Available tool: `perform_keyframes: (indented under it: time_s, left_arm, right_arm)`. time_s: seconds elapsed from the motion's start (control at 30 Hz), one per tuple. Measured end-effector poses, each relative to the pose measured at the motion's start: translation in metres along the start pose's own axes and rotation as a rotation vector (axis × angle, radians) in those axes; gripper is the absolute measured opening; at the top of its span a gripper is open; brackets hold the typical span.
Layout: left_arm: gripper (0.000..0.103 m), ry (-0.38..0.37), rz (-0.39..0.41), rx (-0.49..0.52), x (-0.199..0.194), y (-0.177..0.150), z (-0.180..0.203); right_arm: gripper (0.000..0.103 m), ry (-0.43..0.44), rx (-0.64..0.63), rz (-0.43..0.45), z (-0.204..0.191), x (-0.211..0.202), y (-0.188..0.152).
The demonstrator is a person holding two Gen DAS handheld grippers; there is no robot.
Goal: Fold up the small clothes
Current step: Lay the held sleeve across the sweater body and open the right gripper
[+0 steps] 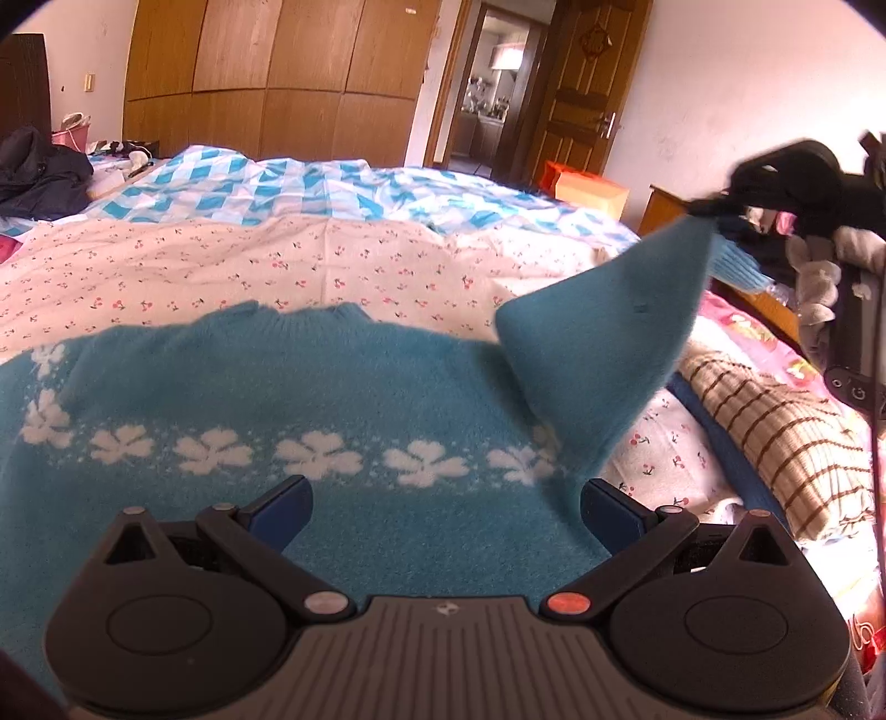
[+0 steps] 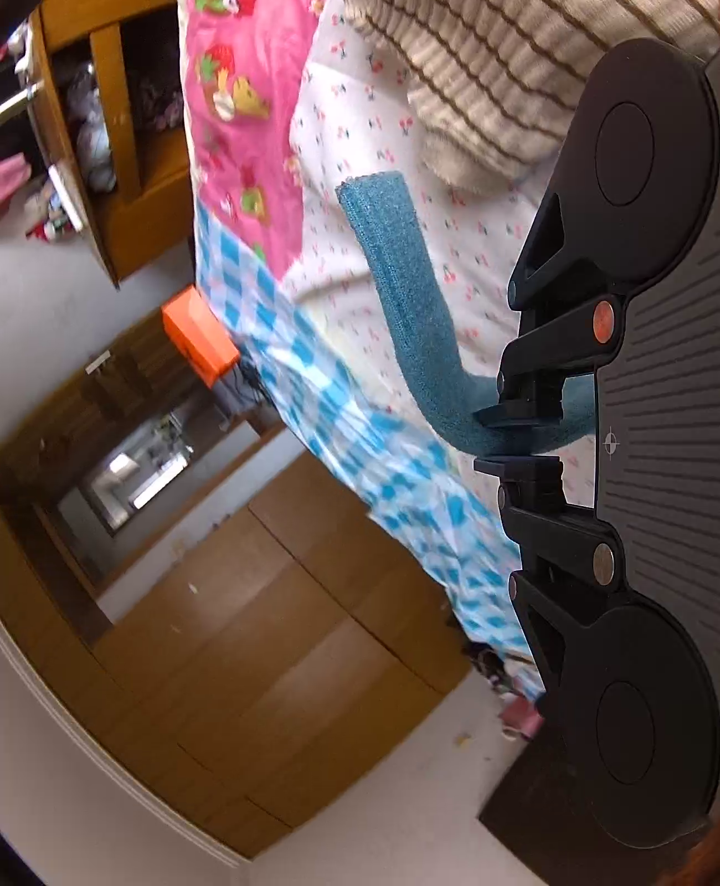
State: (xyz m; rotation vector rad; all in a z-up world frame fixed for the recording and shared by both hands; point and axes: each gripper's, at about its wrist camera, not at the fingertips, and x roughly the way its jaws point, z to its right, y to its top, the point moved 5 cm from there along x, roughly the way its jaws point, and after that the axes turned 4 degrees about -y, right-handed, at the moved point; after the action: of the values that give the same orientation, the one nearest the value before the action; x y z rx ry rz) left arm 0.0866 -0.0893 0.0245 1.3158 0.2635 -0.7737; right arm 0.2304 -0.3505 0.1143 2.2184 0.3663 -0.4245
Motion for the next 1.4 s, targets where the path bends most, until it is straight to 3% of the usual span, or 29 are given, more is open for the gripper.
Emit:
perform_keyframes:
  time_s: [0.23, 0.4, 0.57, 0.8, 1.03, 1.23, 1.4]
  left_arm:
    - [0.103, 0.103, 0.059, -0.017, -0.041, -0.011, -0.043]
    - [0.103, 0.202, 0.083, -0.049, -0.061, -0.024, -0.081]
    - [0.103, 0.276, 0.096, -0.086, -0.071, -0.036, -0.107]
    - [0.103, 0.236, 0.122, -0.166, -0.071, -0.036, -0.123]
    - [0.103, 0.223, 0.140, -0.194, -0.077, -0.038, -0.126]
    - [0.103, 0.218, 0.144, -0.214, -0.077, -0.039, -0.129]
    - [0.103, 0.223, 0.138, -0.212, -0.075, -0.040, -0.129]
  right_arm:
    - [0.010, 0.165, -0.143, -0.225, -0.113, 0.051, -0.095]
    - [0.010, 0.140, -0.348, -0.341, -0.167, 0.088, -0.181]
    - [0.010, 0.110, -0.532, -0.416, -0.182, 0.099, -0.240]
    - [0.014, 0.110, -0.737, -0.490, -0.191, 0.103, -0.277]
    - [0.017, 0.169, -0.955, -0.453, -0.202, 0.087, -0.300]
    - [0.021, 0.255, -1.016, -0.533, -0.200, 0.081, -0.316]
    - [0.027, 0.319, -0.981, -0.594, -0.195, 0.075, -0.316]
